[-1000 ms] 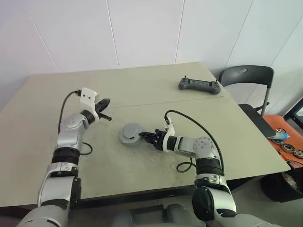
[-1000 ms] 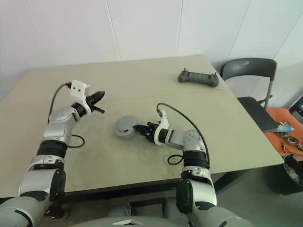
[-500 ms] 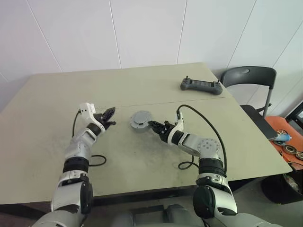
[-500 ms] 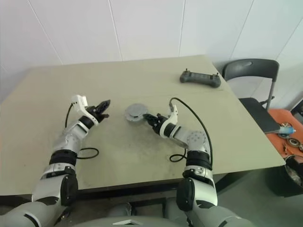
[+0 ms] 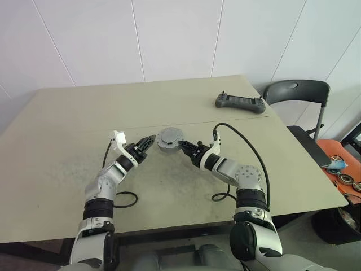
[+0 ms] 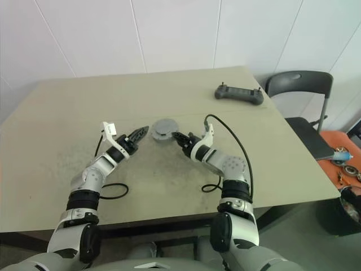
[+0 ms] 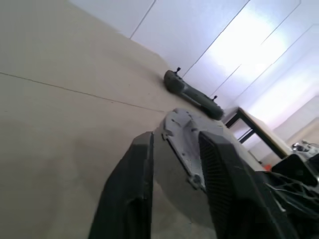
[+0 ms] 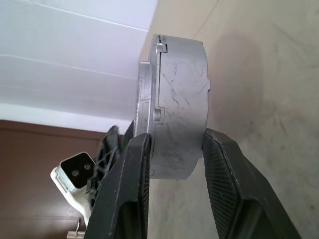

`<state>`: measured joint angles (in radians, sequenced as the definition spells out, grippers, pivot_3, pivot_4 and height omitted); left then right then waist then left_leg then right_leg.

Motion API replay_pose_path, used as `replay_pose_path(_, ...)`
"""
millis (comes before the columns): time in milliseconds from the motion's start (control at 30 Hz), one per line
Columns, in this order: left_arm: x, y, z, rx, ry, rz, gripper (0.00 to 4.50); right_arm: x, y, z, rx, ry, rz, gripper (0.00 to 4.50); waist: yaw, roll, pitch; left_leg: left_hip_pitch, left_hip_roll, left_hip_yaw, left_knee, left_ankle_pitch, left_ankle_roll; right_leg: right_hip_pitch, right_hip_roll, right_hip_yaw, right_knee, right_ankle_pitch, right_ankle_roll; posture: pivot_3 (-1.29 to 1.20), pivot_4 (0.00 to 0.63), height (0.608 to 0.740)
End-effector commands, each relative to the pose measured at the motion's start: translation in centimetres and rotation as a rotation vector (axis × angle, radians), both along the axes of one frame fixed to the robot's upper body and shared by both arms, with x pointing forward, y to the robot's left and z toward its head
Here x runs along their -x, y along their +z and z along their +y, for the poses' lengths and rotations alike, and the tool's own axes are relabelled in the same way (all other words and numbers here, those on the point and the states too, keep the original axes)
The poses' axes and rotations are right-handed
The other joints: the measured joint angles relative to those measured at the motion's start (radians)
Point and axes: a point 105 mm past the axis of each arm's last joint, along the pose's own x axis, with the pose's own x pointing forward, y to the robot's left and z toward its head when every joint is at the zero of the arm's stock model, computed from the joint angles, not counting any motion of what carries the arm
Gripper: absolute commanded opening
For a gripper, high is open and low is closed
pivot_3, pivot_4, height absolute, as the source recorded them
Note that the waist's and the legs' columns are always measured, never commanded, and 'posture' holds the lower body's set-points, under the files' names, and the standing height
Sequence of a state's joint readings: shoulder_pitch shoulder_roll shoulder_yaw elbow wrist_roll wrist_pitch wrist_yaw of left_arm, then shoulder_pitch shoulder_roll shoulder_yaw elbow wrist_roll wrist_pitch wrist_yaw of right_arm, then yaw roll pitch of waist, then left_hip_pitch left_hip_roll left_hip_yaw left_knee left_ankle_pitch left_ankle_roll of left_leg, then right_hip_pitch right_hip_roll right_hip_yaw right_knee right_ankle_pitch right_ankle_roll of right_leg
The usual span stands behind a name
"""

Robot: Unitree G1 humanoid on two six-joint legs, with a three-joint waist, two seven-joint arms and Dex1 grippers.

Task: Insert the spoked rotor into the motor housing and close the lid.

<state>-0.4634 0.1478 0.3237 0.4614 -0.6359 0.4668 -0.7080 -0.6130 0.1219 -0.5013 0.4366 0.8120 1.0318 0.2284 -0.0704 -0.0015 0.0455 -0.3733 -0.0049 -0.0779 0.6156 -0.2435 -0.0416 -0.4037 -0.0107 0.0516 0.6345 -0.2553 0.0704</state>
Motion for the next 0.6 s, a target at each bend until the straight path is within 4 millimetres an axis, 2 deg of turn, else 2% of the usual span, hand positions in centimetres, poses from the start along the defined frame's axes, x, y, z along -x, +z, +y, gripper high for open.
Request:
replay_pose_path(33, -0.1, 1.8, 0.5, 0.071, 0.018, -0.036, 3.14, -0.7, 3.6, 1.4, -0.089, 0.016, -0.11, 1.18, 0.0, 0.0, 0.0, 0.0, 0.0, 0.0, 0.0, 0.0, 0.0, 0.0, 0.0, 0.0, 0.0, 0.0, 0.0, 0.0, 0.0, 0.74)
replay_pose_path(167, -0.1, 1.9, 0.1, 0.12, 0.009, 0.011, 4.46, -0.7, 3.8, 1.5, -0.094, 0.017, -0.114, 1.18, 0.001, 0.0, 0.0, 0.0, 0.0, 0.0, 0.0, 0.0, 0.0, 0.0, 0.0, 0.0, 0.0, 0.0, 0.0, 0.0, 0.0, 0.74)
replay_pose_path(267, -0.3, 1.1, -0.1, 0.121, 0.014, 0.083, 4.46, -0.3, 4.6, 1.7, -0.13, 0.045, -0.15, 1.18, 0.001, 0.0, 0.0, 0.0, 0.0, 0.0, 0.0, 0.0, 0.0, 0.0, 0.0, 0.0, 0.0, 0.0, 0.0, 0.0, 0.0, 0.74)
replay_pose_path(400, -0.4, 1.1, -0.7, 0.179, -0.015, 0.126, 4.46, 0.1, 5.5, 1.9, -0.165, 0.072, -0.183, 1.18, 0.001, 0.0, 0.0, 0.0, 0.0, 0.0, 0.0, 0.0, 0.0, 0.0, 0.0, 0.0, 0.0, 0.0, 0.0, 0.0, 0.0, 0.74)
replay_pose_path(600, -0.1, 2.4, -2.5, 0.249, -0.105, 0.124, 4.46, 0.5, 5.8, 2.1, -0.177, 0.098, -0.203, 1.18, 0.001, 0.0, 0.0, 0.0, 0.0, 0.0, 0.001, 0.0, 0.0, 0.0, 0.0, 0.0, 0.0, 0.0, 0.0, 0.0, 0.0, 0.74)
